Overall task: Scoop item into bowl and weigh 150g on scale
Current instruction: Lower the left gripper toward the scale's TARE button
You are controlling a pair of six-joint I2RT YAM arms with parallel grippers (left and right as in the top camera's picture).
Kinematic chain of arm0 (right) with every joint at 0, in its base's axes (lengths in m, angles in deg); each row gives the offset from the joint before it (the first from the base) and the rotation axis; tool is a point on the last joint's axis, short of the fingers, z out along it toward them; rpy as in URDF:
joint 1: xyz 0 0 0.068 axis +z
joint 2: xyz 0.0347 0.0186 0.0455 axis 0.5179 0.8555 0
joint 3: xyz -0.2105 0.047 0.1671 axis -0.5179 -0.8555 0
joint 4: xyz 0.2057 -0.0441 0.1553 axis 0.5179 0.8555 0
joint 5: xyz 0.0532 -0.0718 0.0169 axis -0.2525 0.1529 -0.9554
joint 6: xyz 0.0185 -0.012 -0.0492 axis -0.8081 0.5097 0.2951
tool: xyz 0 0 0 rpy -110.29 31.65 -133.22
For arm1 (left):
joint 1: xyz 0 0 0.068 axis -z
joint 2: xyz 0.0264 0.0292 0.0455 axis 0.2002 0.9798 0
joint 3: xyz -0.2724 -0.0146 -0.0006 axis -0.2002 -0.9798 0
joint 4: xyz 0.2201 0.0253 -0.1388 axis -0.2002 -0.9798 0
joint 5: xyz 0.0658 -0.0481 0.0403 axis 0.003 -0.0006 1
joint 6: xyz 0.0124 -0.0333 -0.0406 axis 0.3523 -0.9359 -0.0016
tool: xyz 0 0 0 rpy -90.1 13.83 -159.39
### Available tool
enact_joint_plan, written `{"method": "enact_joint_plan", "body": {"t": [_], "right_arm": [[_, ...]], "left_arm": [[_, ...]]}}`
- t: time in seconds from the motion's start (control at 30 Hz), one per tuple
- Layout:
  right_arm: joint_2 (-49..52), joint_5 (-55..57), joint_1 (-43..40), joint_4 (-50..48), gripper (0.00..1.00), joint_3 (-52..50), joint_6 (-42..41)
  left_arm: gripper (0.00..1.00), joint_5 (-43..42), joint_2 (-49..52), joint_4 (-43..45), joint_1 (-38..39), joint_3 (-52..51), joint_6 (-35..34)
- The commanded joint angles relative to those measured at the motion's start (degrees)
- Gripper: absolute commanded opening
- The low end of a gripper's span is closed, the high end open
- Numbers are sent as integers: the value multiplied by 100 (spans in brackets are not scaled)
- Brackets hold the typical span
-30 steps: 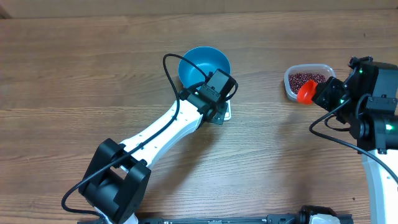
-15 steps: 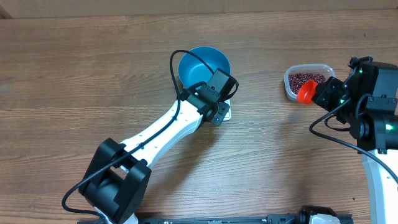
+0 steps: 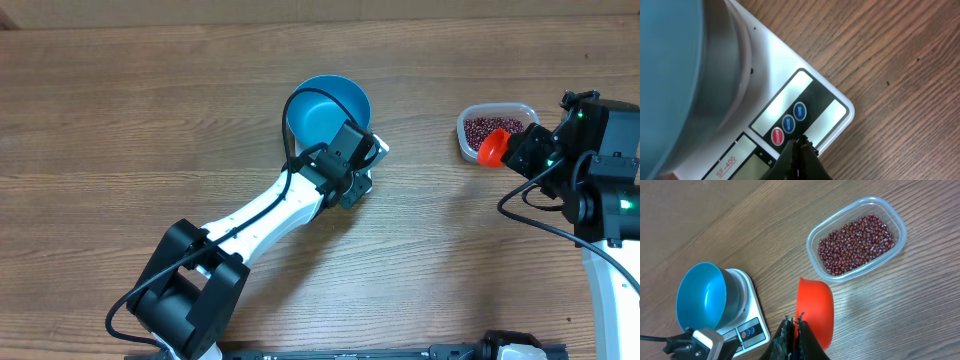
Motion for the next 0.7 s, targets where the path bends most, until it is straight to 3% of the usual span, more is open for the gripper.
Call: {"method": "enact_joint_plan", "body": {"t": [0.0, 0.67], "right_arm": [[15, -24, -20, -44, 4, 166, 22], [15, -24, -20, -48, 4, 166, 22]], "left_arm": [[4, -72, -116, 208, 0, -201, 168], [4, 216, -114, 872, -17, -544, 168]]}}
